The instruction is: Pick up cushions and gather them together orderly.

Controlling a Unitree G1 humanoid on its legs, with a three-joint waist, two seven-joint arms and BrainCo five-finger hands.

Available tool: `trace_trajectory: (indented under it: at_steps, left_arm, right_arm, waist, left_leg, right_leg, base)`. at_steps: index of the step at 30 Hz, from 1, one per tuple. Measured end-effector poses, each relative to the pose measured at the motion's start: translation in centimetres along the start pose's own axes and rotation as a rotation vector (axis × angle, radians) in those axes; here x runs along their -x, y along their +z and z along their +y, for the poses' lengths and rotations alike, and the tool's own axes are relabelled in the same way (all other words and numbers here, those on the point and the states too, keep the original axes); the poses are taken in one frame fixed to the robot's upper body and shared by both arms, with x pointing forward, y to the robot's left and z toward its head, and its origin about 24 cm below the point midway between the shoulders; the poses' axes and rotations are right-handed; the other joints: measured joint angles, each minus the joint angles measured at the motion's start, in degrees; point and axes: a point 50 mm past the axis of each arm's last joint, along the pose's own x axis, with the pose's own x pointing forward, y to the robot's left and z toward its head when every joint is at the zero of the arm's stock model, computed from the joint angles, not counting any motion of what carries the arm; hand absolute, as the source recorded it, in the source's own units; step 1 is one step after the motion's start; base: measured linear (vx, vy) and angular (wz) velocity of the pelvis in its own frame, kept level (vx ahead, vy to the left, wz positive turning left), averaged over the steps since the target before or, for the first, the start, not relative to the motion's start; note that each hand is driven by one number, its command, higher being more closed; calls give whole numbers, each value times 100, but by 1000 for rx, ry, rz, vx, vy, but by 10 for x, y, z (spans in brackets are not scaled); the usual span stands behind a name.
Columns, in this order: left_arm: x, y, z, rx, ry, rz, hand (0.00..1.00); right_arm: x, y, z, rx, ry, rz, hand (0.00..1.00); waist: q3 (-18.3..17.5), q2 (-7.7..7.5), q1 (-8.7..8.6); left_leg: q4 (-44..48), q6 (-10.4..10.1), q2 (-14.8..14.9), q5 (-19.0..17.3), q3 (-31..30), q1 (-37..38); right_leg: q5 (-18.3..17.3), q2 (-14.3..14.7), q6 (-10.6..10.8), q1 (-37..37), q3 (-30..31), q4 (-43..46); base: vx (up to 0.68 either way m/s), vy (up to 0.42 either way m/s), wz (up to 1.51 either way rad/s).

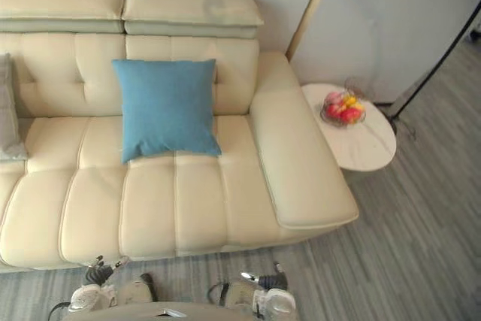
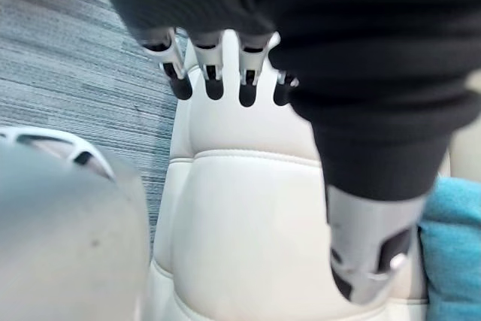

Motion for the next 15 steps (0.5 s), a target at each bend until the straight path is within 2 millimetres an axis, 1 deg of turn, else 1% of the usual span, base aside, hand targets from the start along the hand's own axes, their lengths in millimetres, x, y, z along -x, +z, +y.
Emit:
trace_trajectory:
  at_steps: [1, 2, 3, 4, 5, 6, 8, 9, 10, 11, 12, 13, 14, 15]
  left_arm:
    - [-1, 3, -5, 15, -6, -6, 0]
    - [2, -2, -11, 26, -19, 9, 0]
    - [0, 5, -19, 12, -40, -12, 0]
    - [-1, 8, -19, 6, -43, -21, 0]
    - [-3, 13, -27, 9, -64, -22, 0]
    - [-1, 9, -32, 5, -80, -7, 0]
    - [1, 3, -34, 16, -81, 10, 0]
    - [2, 1, -34, 19, -80, 13, 0]
    - [3, 0, -33, 20, -79, 16, 0]
    - [3, -1, -33, 19, -79, 19, 0]
    - [2, -1, -33, 17, -78, 19, 0]
    - [1, 2, -32, 28, -75, 12, 0]
    - [1, 1, -33, 27, -78, 17, 0]
    - [2, -1, -34, 25, -79, 25, 0]
  right_arm:
    - [-4, 8, -1, 18, -4, -17, 0]
    - [-7, 16, -3, 36, -9, -41, 0]
    - [-10, 30, 1, 52, -4, -79, 0]
    - [-11, 33, 1, 54, -3, -86, 0]
    - [-15, 50, 0, 69, -3, -132, 0]
    - [-16, 53, -4, 78, -15, -142, 0]
    - [-14, 41, -7, 81, -24, -109, 0]
    - [-12, 34, -8, 81, -25, -90, 0]
    - [-11, 29, -8, 78, -28, -77, 0]
    - [-10, 28, -9, 75, -33, -72, 0]
    - [-10, 25, -10, 60, -42, -63, 0]
    - [-9, 19, -12, 28, -62, -41, 0]
    - [-8, 14, -18, 14, -82, -23, 0]
    - [-8, 12, -20, 14, -88, -17, 0]
  waist:
    - [-42, 74, 86]
    - [-82, 215, 137]
    - [-7, 126, 138]
    - [36, 137, 141]
    - [296, 357, 182]
    - [449, 621, 122]
    - [449, 725, 130]
    - [425, 765, 156]
    - [387, 781, 140]
    - [380, 762, 121]
    - [397, 664, 79]
    - [398, 645, 44]
    - [436, 554, 44]
    - [424, 565, 15]
  left_leg:
    - [-230, -84, 55, 142, -17, -35]
    - [-636, -76, 91, 455, 23, -66]
    - [-889, -50, -32, 778, 109, -198]
    - [-889, -46, -55, 827, 124, -262]
    - [-882, -83, 62, 945, 58, -292]
    - [-1005, -155, 151, 1040, -49, -230]
    - [-1268, -216, 144, 1227, -68, -89]
    - [-1430, -206, 126, 1293, -41, 15]
    - [-1638, -239, 111, 1263, 26, 61]
    - [-1735, -342, 81, 1185, 35, 67]
    - [-1766, -434, 37, 1102, 40, 62]
    - [-1265, -294, -15, 1017, -21, -25]
    - [-530, -130, -55, 782, -144, 10]
    - [-192, -52, -75, 435, -170, 70]
  right_leg:
    - [-2, 186, 13, 55, -45, -450]
    - [-146, 326, 2, 292, -108, -1101]
    - [-480, 246, -241, 376, -204, -1513]
    - [-571, 252, -301, 447, -267, -1745]
    - [-531, 451, -385, 721, -322, -2325]
    - [-356, 608, -455, 900, -443, -2574]
    - [-325, 644, -483, 928, -473, -2542]
    - [-330, 640, -492, 921, -481, -2478]
    - [-299, 623, -541, 846, -525, -2442]
    - [-233, 599, -580, 811, -539, -2482]
    - [-167, 533, -637, 797, -547, -2586]
    - [-65, 419, -647, 756, -571, -2636]
    - [6, 338, -584, 736, -529, -2610]
    - [37, 295, -549, 736, -494, -2602]
  base:
    - [-185, -93, -23]
    - [-241, -149, -22]
    - [-232, -161, -8]
    - [-320, -222, -10]
    - [-358, -163, -3]
    - [-398, -159, 6]
    - [-241, -78, 19]
    - [-195, -57, 4]
    - [-193, -44, -2]
    - [-151, -6, 2]
    - [-116, 45, 7]
    - [-123, 93, -3]
    - [-111, 116, -9]
    - [-108, 168, -30]
